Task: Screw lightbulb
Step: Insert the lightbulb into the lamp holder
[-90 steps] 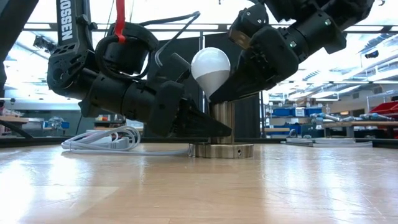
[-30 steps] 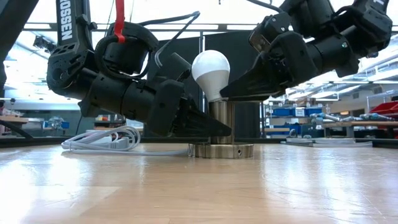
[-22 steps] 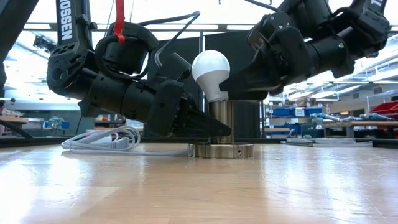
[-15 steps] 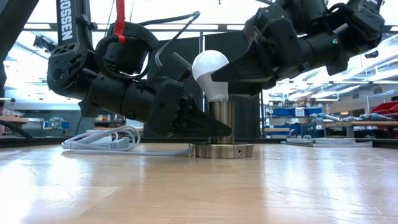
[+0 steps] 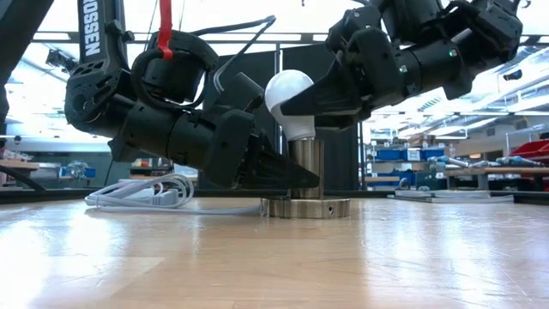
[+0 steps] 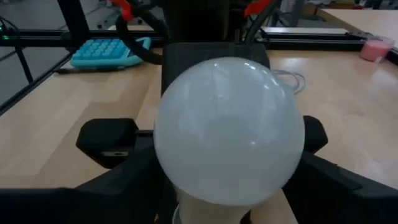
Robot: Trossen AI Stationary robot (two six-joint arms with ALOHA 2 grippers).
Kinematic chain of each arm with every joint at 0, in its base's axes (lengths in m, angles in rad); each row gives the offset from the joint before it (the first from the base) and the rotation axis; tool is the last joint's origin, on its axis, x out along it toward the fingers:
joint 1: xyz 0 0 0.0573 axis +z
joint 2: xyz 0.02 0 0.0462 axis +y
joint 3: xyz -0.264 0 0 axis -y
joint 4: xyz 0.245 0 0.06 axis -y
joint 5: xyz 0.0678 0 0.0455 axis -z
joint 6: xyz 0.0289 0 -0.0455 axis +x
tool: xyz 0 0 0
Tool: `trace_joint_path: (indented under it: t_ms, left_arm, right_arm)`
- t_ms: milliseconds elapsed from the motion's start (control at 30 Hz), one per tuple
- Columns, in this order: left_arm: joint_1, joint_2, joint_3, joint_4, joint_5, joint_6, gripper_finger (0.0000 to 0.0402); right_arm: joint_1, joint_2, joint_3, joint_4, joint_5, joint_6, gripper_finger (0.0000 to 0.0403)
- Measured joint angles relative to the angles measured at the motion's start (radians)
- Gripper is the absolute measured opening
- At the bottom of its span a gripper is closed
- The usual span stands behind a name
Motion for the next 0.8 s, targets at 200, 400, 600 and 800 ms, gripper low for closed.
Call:
trace_joint_path:
  t_ms: [200,400,600,800]
  left_arm:
    - [0.001,0.0,0.0,0.001,-0.003,-0.002,0.0189]
    - [0.002,0.0,0.0,0.0,-0.004,-0.002,0.0189]
    - [0.002,0.0,0.0,-0.003,-0.005,-0.002,0.0189]
    - [0.001,0.0,0.0,-0.004,-0.009,-0.002,0.0189]
  right_arm:
    - [0.006,0.0,0.0,-0.002,-0.004,-0.003,0.0238]
    - [0.006,0.0,0.0,-0.01,-0.004,-0.003,0.0206]
    - [0.017,0.0,0.0,-0.05,-0.003,0.013,0.0194]
    - [0.047,0.0,-0.016,-0.037,0.084,0.008,0.0192]
